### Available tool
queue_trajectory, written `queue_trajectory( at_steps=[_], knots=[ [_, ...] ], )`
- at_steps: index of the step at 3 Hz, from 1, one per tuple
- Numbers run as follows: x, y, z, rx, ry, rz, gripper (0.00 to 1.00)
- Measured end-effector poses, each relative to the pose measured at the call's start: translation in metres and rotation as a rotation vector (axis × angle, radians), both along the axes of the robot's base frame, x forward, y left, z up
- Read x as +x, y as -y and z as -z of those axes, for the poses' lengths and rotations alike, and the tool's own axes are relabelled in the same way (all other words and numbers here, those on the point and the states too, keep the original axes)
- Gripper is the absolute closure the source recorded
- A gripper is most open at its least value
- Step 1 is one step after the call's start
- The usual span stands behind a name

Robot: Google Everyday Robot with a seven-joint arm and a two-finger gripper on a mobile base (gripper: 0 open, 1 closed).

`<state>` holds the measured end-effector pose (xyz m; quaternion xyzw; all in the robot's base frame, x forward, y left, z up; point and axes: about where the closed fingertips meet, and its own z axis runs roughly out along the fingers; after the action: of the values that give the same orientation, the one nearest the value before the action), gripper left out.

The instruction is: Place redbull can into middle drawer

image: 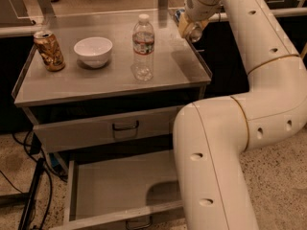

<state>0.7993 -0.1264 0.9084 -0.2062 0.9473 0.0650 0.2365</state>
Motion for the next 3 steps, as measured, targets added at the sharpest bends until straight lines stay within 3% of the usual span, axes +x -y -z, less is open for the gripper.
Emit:
queue_trajectory(
  at_steps=[2,3],
  knots=[
    [0.002,-0.005,0.0,0.033,0.005,-0.007,1.0],
    [-0.009,-0.008,-0.028,0.054,0.034,-0.018,1.0]
  ],
)
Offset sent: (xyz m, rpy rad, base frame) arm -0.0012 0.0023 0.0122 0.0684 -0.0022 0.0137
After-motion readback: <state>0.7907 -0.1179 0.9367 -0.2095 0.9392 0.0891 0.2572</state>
